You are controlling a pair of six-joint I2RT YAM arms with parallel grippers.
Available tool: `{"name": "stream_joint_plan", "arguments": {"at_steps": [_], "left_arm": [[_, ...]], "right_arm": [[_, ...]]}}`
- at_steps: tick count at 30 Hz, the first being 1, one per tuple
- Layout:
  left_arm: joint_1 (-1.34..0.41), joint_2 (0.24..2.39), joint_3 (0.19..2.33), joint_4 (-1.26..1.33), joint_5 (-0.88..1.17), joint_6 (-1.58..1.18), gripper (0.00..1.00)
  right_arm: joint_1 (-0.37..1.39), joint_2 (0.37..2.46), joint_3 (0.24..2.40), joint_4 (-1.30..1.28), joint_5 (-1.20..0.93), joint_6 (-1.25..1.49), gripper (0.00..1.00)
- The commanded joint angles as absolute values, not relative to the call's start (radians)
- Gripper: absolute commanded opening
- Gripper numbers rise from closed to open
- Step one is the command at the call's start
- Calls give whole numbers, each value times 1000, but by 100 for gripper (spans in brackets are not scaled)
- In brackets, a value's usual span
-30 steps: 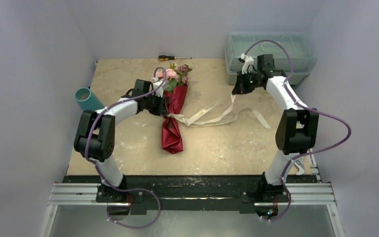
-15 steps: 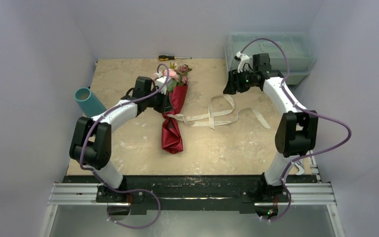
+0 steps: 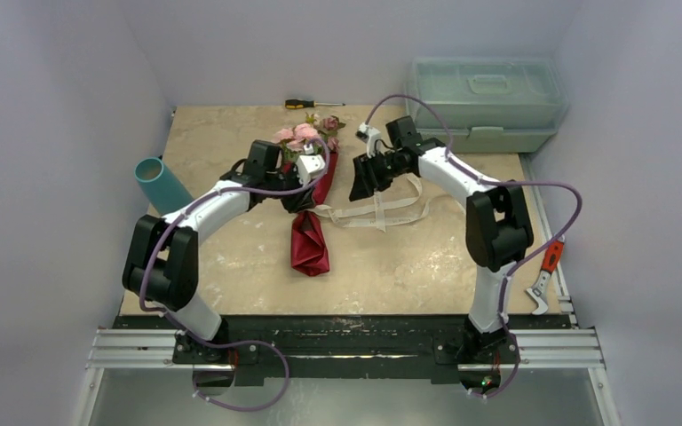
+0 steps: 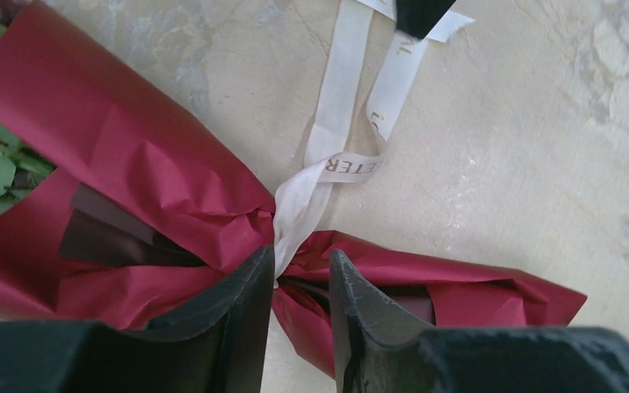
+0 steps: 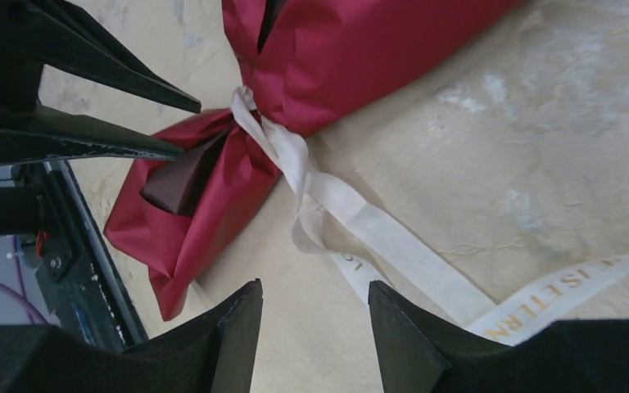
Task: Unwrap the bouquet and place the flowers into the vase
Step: Untie the ribbon from the wrapping paper.
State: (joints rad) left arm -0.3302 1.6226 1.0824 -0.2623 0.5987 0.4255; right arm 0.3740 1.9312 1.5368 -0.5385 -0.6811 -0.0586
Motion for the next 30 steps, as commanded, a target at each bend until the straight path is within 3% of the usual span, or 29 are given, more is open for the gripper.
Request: {"name": "stream_joint_plan", "arguments": {"at_steps": [1, 6, 18, 20, 25, 30], "left_arm": [[-346, 1618, 1124, -307, 647, 664, 28], [-347, 1550, 1019, -188, 689, 677, 27], [-398, 1564, 995, -202, 660, 894, 26], [-416, 1565, 994, -220, 655, 940, 26], [-441, 1565, 995, -271, 646, 1048, 25], [-464, 1595, 1009, -322, 636, 1179, 25]], "right_arm": [[416, 1940, 1511, -463, -729, 10, 54], [478, 1986, 1469, -359, -693, 72, 55], [528, 2118, 1490, -316, -651, 60, 53], [529, 2134, 1499, -322, -666, 59, 42], [527, 2084, 1524, -338, -682, 48, 0], [527, 2044, 1555, -364, -721, 42, 0]]}}
